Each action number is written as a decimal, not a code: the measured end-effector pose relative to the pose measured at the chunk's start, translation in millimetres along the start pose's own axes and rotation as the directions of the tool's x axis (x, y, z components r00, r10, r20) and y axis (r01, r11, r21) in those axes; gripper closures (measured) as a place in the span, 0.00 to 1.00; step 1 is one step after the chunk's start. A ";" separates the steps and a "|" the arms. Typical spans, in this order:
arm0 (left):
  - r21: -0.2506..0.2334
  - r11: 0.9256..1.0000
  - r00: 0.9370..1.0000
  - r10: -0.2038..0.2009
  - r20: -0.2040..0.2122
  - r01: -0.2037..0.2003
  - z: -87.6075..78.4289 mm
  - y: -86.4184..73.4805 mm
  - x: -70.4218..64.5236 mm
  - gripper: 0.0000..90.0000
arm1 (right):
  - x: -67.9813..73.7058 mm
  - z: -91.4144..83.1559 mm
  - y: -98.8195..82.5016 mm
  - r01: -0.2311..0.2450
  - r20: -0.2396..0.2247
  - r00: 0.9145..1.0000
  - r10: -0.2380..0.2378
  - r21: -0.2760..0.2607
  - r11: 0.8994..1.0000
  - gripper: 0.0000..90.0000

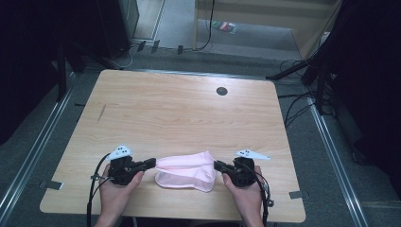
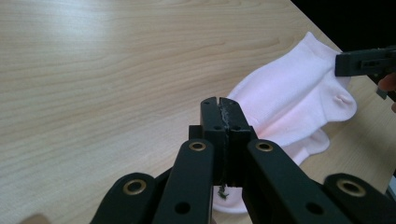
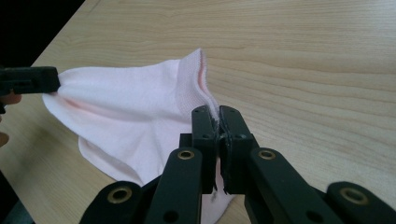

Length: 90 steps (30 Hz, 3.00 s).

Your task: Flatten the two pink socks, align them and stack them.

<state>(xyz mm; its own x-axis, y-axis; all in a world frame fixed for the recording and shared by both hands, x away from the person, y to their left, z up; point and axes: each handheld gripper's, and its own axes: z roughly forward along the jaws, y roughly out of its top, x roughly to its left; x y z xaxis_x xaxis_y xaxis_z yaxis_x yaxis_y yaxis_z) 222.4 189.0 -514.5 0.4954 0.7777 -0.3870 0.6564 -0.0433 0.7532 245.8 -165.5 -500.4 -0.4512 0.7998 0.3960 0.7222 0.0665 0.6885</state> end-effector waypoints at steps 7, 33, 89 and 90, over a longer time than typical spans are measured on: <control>0.033 0.999 0.999 -0.023 0.023 0.022 4.8 -14.0 6.4 1.00 | -6.2 -0.8 -14.0 -0.016 -0.025 1.000 0.017 0.029 0.999 0.96; 0.010 0.997 0.997 0.074 -0.025 -0.074 6.5 -18.3 -3.0 0.70 | -9.2 10.3 -32.4 -0.013 0.001 1.000 0.013 0.003 1.000 0.69; -0.111 0.981 0.987 0.160 0.017 -0.157 -0.6 -16.8 4.1 0.05 | -5.4 -1.3 -26.7 0.151 0.090 0.986 -0.139 -0.148 0.977 0.15; -0.111 0.980 0.986 0.167 0.019 -0.164 -2.2 -16.5 6.3 0.03 | -6.5 -2.0 -26.4 0.146 0.093 0.987 -0.133 -0.149 0.978 0.15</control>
<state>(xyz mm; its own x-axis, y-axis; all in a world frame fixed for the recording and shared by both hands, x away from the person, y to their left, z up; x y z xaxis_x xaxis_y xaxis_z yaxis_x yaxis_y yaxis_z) 213.5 196.0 -528.1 0.6089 0.7476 -0.2654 0.4990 -0.1008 0.8607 228.6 -173.6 -519.9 -0.4925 0.8357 0.2430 0.5622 0.0924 0.8219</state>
